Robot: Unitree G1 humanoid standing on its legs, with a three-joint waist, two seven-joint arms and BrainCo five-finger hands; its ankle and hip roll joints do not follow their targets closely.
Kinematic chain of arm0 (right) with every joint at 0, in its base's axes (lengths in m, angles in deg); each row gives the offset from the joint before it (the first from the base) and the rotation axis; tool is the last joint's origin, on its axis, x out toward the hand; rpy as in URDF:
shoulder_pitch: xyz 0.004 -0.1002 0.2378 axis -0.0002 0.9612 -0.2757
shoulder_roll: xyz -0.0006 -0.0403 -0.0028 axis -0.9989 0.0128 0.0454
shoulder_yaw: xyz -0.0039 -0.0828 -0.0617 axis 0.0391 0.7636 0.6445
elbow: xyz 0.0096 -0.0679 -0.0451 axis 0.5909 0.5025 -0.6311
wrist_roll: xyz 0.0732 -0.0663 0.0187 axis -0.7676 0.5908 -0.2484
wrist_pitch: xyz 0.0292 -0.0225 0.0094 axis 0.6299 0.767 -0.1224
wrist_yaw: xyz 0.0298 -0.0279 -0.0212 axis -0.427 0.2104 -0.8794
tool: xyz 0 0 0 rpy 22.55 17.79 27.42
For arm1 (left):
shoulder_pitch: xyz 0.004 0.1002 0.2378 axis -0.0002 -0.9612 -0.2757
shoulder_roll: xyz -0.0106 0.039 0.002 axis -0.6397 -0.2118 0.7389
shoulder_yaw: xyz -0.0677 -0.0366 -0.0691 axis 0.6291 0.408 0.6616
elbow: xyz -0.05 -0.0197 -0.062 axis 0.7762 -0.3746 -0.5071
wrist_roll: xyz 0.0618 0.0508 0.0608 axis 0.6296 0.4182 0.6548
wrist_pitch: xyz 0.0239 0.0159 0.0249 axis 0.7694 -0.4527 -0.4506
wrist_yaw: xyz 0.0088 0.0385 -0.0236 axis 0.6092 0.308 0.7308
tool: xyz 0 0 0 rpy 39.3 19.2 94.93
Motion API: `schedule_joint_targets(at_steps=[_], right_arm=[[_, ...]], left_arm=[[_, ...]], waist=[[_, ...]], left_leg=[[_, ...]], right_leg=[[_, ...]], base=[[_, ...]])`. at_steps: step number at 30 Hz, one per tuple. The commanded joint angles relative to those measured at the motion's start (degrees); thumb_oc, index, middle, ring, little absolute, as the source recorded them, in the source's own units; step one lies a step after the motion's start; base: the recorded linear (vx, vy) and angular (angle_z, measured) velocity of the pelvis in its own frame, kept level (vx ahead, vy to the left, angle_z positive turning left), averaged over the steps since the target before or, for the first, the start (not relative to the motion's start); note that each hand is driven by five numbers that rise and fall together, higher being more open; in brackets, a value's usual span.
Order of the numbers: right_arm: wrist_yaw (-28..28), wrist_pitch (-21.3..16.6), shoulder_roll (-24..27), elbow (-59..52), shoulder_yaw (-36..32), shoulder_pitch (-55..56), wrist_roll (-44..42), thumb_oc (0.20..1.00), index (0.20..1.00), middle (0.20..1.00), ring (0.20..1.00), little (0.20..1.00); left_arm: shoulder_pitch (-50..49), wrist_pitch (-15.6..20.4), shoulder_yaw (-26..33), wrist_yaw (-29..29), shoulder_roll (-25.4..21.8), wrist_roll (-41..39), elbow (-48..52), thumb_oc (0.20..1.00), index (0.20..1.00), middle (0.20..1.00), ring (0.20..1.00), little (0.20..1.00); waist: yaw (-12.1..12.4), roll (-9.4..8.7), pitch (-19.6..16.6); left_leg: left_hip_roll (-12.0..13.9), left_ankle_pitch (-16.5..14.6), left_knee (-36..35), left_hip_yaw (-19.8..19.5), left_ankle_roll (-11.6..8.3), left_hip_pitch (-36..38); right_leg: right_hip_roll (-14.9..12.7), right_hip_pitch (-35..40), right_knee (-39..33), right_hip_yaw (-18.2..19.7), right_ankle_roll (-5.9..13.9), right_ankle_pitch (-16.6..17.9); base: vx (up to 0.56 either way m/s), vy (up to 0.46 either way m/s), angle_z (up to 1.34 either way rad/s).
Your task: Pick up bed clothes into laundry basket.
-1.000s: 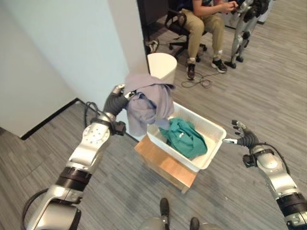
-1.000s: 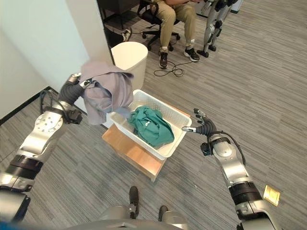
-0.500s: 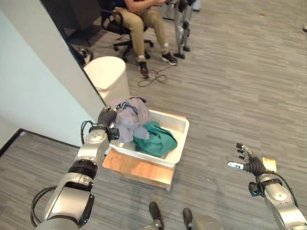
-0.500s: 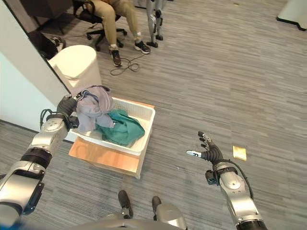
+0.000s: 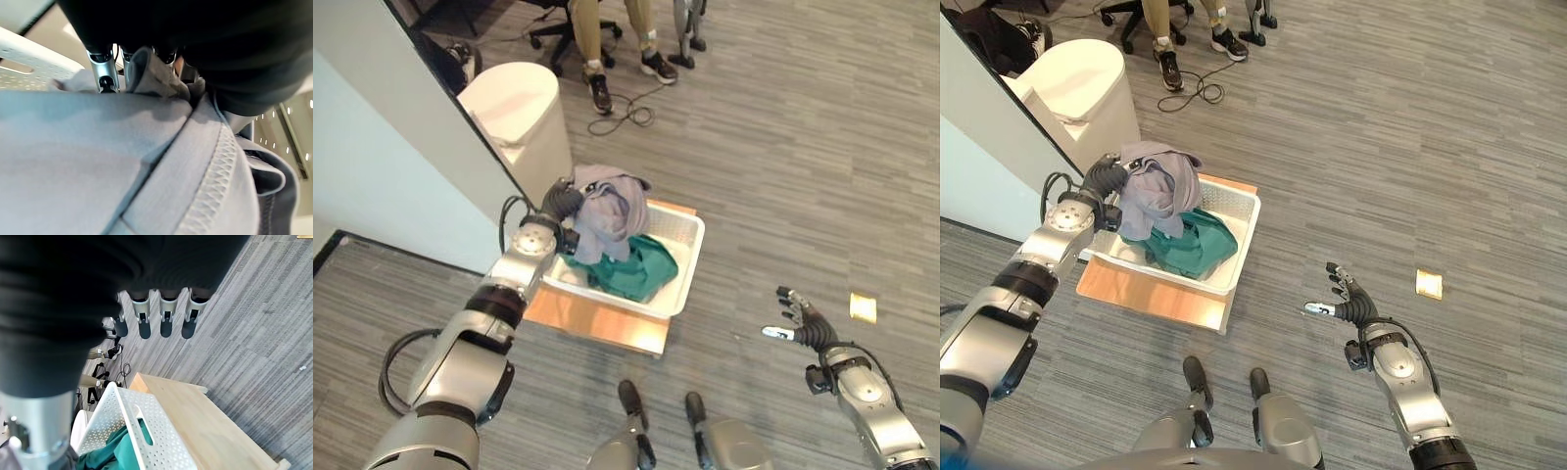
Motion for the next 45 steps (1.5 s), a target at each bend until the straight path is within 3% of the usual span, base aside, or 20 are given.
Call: schedule_joint_targets(at_steps=[1, 2, 6, 16, 21, 23, 24, 26, 27, 29, 30, 32, 33, 35, 37, 40, 42, 43, 44, 45], right_arm=[[-0.07, -3.16, -1.04, -3.55, -0.82, -0.68, -0.95, 1.0, 1.0, 1.0, 1.0, 1.0], [0.02, -3.12, -0.95, -3.47, -0.88, -0.58, -0.79, 1.0, 1.0, 1.0, 1.0, 1.0], [-0.43, -3.49, -0.58, -4.39, -1.28, 1.13, -0.09, 1.0, 1.0, 1.0, 1.0, 1.0], [-0.59, -3.5, 0.34, -4.99, -3.28, 2.44, 1.0, 1.0, 1.0, 1.0, 1.0, 1.0], [-0.73, -3.38, -0.02, -5.26, -4.77, 2.29, 1.98, 1.0, 1.0, 1.0, 1.0, 1.0], [-0.73, -3.19, -0.48, -4.95, -5.52, 2.06, 2.81, 1.0, 1.0, 1.0, 1.0, 1.0], [-0.74, -3.04, -1.21, -4.85, -6.68, 1.62, 3.37, 1.0, 1.0, 1.0, 1.0, 1.0], [-1.27, -2.86, -1.89, -5.21, -7.43, 1.47, 3.75, 1.0, 1.0, 1.0, 1.0, 1.0], [-1.87, -2.17, -2.66, -5.7, -8.38, 1.31, 4.42, 1.0, 1.0, 1.0, 1.0, 1.0], [-1.96, -1.88, -2.84, -5.84, -8.43, 1.33, 4.71, 1.0, 1.0, 1.0, 1.0, 1.0], [-1.3, -1.5, -3.2, -5.77, -9.23, 1.34, 5.0, 1.0, 1.0, 1.0, 1.0, 1.0], [-0.69, -1.65, -3.15, -5.62, -9.91, 1.8, 4.97, 1.0, 1.0, 1.0, 1.0, 1.0], [-0.69, -1.67, -3.13, -5.61, -9.9, 1.78, 4.97, 1.0, 1.0, 1.0, 1.0, 1.0], [-0.13, -3.48, -2.74, -6.6, -10.48, 2.31, 2.72, 1.0, 1.0, 1.0, 1.0, 1.0], [-1.96, -3.82, -3.03, -7.64, -10.4, 4.03, -0.8, 1.0, 1.0, 1.0, 1.0, 1.0], [-2.17, -3.75, -3.38, -5.83, -9.97, 4.27, -6.02, 1.0, 1.0, 1.0, 1.0, 1.0], [-2.25, -3.77, -3.22, -5.43, -10.23, 4.73, -7.21, 1.0, 1.0, 1.0, 1.0, 1.0], [-2.28, -3.84, -2.18, -5.46, -10.59, 4.49, -6.93, 1.0, 1.0, 1.0, 1.0, 1.0], [-2.27, -3.85, -2.19, -5.43, -10.56, 4.41, -6.92, 1.0, 1.0, 1.0, 1.0, 1.0], [-1.83, -3.19, -2.79, -5.07, -10.18, 5.25, -7.9, 1.0, 1.0, 1.0, 1.0, 1.0]], left_arm=[[8.19, 2.35, 0.94, -1.05, -1.28, 5.96, -4.24, 0.467, 0.467, 0.467, 0.467, 0.467], [8.22, 1.65, -0.08, -1.64, -1.26, 8.11, -5.96, 1.0, 1.0, 1.0, 1.0, 1.0], [9.95, 1.08, -4.72, -2.51, -5.11, 17.68, -6.45, 1.0, 1.0, 1.0, 1.0, 1.0], [9.99, 1.34, -6.7, -1.21, -12.06, 22.9, 4.37, 1.0, 1.0, 1.0, 1.0, 1.0], [-2.96, 4.11, 5.37, 2.17, -16.59, 15.98, 21.02, 1.0, 1.0, 1.0, 1.0, 1.0], [-14.47, 5.6, 13.98, 2.94, -14.32, 12.25, 28.77, 1.0, 1.0, 1.0, 1.0, 1.0], [-26.44, 7.42, 22.33, 3.53, -9.76, 9.19, 36.05, 1.0, 1.0, 1.0, 1.0, 1.0], [-38.09, 7.83, 29.0, 2.72, -4.27, 6.77, 41.33, 1.0, 1.0, 1.0, 1.0, 1.0], [-50.79, 6.6, 34.85, 1.61, 4.2, 2.58, 46.41, 1.0, 1.0, 1.0, 1.0, 1.0], [-52.62, 6.39, 34.99, 1.67, 6.58, 0.57, 46.9, 1.0, 1.0, 1.0, 1.0, 1.0], [-53.54, 5.26, 32.4, 1.03, 9.05, -1.91, 46.12, 1.0, 1.0, 1.0, 1.0, 1.0], [-54.17, 4.73, 30.79, 0.42, 9.42, 0.26, 46.23, 1.0, 1.0, 1.0, 1.0, 1.0], [-54.18, 4.7, 30.81, 0.43, 9.46, 0.3, 46.28, 1.0, 1.0, 1.0, 1.0, 1.0], [-54.46, 5.25, 29.58, 0.55, 10.19, 0.88, 46.44, 1.0, 1.0, 1.0, 1.0, 1.0], [-57.98, 4.8, 30.68, -0.42, 12.88, 0.16, 48.31, 1.0, 1.0, 1.0, 1.0, 1.0], [-61.33, 4.85, 32.21, 0.62, 16.29, -3.16, 49.99, 1.0, 1.0, 1.0, 1.0, 1.0], [-61.98, 4.78, 31.8, 0.66, 17.44, -4.47, 49.61, 1.0, 1.0, 1.0, 1.0, 1.0], [-61.62, 4.61, 31.5, 0.24, 17.56, -3.87, 47.74, 1.0, 1.0, 1.0, 1.0, 1.0], [-61.55, 4.63, 31.55, 0.23, 17.56, -3.85, 47.7, 1.0, 1.0, 1.0, 1.0, 1.0], [-63.01, 3.9, 31.3, -0.13, 17.18, -2.26, 47.83, 1.0, 1.0, 1.0, 1.0, 1.0]], waist=[[-0.34, -2.75, 0.19], [-0.47, -2.62, 0.46], [-0.44, -2.01, 0.82], [1.79, -0.51, -0.11], [4.49, -0.2, -1.15], [6.13, -0.53, -1.71], [7.96, -1.04, -1.97], [9.34, -1.39, -2.65], [12.08, -0.8, -2.48], [12.75, -0.45, -2.19], [12.81, 0.36, -1.7], [11.0, 0.7, -2.61], [11.0, 0.78, -2.7], [12.04, 0.49, -3.51], [14.27, -0.24, -3.37], [15.79, -1.01, -3.04], [15.74, -1.41, -2.17], [13.63, -3.07, -1.43], [13.72, -3.02, -1.52], [13.03, -4.18, -1.78]], left_leg=[[0.62, -5.72, 0.28, 0.72, -4.33, 8.1], [0.62, -5.78, 0.28, 0.79, -4.27, 8.18], [0.61, -6.19, 0.28, 0.76, -4.17, 8.78], [0.07, -6.13, 0.28, -1.69, -4.07, 9.57], [-0.2, -6.25, 0.28, -3.48, -3.95, 10.12], [-0.32, -6.47, 0.28, -4.15, -3.82, 10.41], [-0.41, -7.02, 0.28, -4.8, -3.62, 11.05], [-0.6, -7.08, 0.28, -5.56, -3.22, 11.42], [-1.12, -7.52, 0.28, -7.53, -1.78, 12.98], [-1.29, -7.25, 0.28, -8.51, -1.51, 13.19], [-2.16, -5.93, 0.28, -15.63, -0.79, 13.29], [-2.32, -4.66, 0.51, -22.18, -0.65, 12.36], [-2.22, -4.38, 0.41, -22.2, -0.73, 12.17], [-3.82, -1.85, 1.34, -30.48, -1.25, 8.44], [-5.82, -0.08, 1.35, -35.33, -2.52, 6.36], [-5.61, 2.96, 2.6, -38.29, -4.77, 2.16], [-6.1, 2.3, 5.45, -37.01, -4.36, 0.55], [-3.31, -2.2, 11.79, -22.17, -2.18, 0.19], [-3.22, -2.3, 12.17, -22.06, -2.19, -0.19], [-1.61, -7.17, 15.68, -15.23, -1.84, 2.33]], right_leg=[[-6.44, -0.77, -11.84, 0.19, 7.17, 16.17], [-6.38, -0.91, -11.73, 0.3, 7.2, 16.17], [-6.27, -0.46, -11.62, 0.62, 7.43, 15.91], [-6.92, 1.75, -11.93, -1.49, 7.19, 14.97], [-7.39, 3.62, -12.28, -3.1, 6.99, 14.41], [-7.62, 4.28, -12.29, -3.74, 6.84, 14.1], [-7.76, 5.27, -12.19, -4.3, 6.77, 13.49], [-8.01, 5.61, -11.28, -4.67, 6.28, 12.98], [-8.96, 4.73, -2.79, -5.89, 5.63, 10.23], [-9.18, 4.23, 0.07, -6.0, 5.7, 9.7], [-7.34, 3.94, 6.03, -1.02, 5.32, 8.24], [-1.53, 4.48, 7.11, 9.3, 3.95, 3.98], [-1.43, 4.27, 7.02, 9.28, 3.91, 4.28], [4.07, 7.2, 4.31, 22.31, 1.17, 1.23], [3.36, 9.2, 0.84, 18.43, -0.32, 0.13], [3.86, 10.81, -3.91, 14.72, -1.44, 2.58], [3.26, 10.65, -3.72, 13.4, -1.43, 3.11], [1.07, 9.33, -3.52, 7.95, -1.15, 4.65], [1.15, 9.1, -3.58, 8.07, -1.12, 4.84], [-0.86, 9.15, -4.17, 2.75, -1.16, 5.12]], base=[[0.0, 0.009, -0.05], [0.01, 0.012, -0.04], [0.03, 0.001, -0.1], [0.01, -0.01, 0.07], [0.02, -0.016, 0.16], [0.02, -0.015, 0.2], [0.06, -0.008, 0.21], [0.03, 0.032, 0.33], [-0.02, 0.066, 0.5], [-0.02, -0.017, 0.57], [-0.01, -0.147, 0.92], [0.01, -0.127, 1.78], [0.04, -0.082, 3.53], [-0.09, -0.168, 2.84], [-0.17, -0.209, 1.49], [-0.19, -0.305, 1.73], [-0.28, -0.155, 1.44], [-0.26, -0.04, 2.12], [-0.4, -0.06, 2.55], [-0.24, -0.016, 1.87]])
